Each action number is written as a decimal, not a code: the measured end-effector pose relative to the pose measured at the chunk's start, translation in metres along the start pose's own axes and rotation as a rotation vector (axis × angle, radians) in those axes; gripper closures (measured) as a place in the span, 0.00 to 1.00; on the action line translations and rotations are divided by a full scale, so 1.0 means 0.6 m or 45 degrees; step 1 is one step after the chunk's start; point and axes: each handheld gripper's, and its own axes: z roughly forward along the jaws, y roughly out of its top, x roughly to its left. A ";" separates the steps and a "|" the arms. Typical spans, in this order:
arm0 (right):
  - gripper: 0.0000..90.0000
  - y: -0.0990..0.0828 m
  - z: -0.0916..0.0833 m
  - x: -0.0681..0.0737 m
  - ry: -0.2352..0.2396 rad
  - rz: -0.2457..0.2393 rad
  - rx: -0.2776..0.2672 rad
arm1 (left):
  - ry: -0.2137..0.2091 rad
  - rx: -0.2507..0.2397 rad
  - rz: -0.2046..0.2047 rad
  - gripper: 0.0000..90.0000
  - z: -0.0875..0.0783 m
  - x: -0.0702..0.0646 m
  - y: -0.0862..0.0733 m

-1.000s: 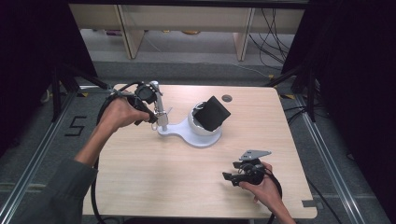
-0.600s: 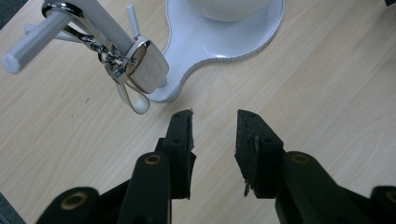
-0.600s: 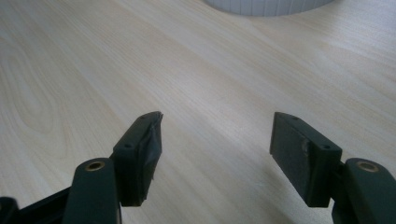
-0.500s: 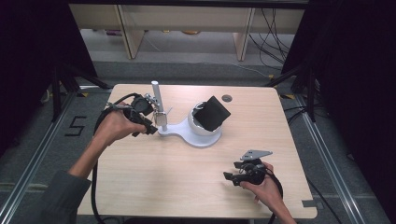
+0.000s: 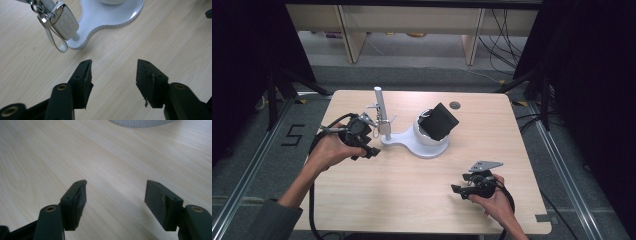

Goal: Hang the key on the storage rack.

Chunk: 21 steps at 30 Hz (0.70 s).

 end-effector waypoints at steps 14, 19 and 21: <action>0.39 0.003 0.002 0.002 0.000 -0.010 0.002 | -0.050 -0.102 -0.031 0.36 0.012 -0.023 -0.064; 0.38 0.003 0.002 0.003 -0.006 -0.001 0.006 | -0.084 -0.140 -0.019 0.35 0.019 -0.038 -0.092; 0.38 0.003 0.003 0.003 -0.004 -0.012 0.001 | -0.099 -0.158 -0.020 0.35 0.024 -0.043 -0.103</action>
